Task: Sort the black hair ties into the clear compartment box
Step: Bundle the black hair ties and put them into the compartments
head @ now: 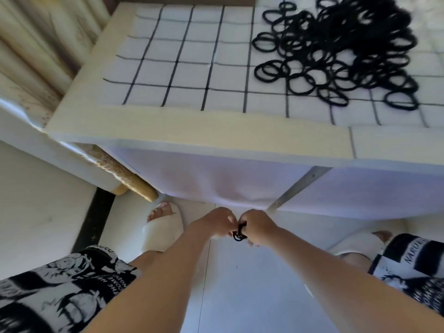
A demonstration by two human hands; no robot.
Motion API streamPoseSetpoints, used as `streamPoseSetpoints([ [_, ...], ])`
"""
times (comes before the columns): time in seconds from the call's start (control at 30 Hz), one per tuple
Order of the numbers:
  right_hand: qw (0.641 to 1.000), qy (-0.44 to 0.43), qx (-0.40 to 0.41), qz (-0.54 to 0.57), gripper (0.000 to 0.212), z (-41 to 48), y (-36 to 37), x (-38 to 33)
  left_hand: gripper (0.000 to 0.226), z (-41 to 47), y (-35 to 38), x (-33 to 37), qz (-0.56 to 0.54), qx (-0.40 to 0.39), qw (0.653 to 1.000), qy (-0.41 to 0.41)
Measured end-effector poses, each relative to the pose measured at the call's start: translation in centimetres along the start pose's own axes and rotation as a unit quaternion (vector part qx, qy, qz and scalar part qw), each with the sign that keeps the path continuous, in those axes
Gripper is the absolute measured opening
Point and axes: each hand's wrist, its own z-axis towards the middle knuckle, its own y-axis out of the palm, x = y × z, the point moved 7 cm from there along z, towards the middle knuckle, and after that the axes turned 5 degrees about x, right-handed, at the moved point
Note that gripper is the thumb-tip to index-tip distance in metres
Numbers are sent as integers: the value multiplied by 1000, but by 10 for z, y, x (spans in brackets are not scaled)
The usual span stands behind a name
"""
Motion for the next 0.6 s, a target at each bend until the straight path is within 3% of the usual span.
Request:
streamPoseSetpoints([
  [0.07, 1000, -4, -27, 0, 20, -24, -22, -6, 9, -24, -10, 22, -43, -18, 999, 12],
  [0.23, 996, -24, -67, -48, 26, -99, -81, -32, 28, -90, -35, 91, -61, -99, 993, 25],
  [0.43, 996, -62, -28, -50, 22, -189, -170, -63, 24, -169, -64, 185, -81, -176, 979, 68],
  [0.6, 993, -80, -24, -78, 20, -252, -217, -76, 38, -221, -87, 240, -59, -246, 964, 88],
])
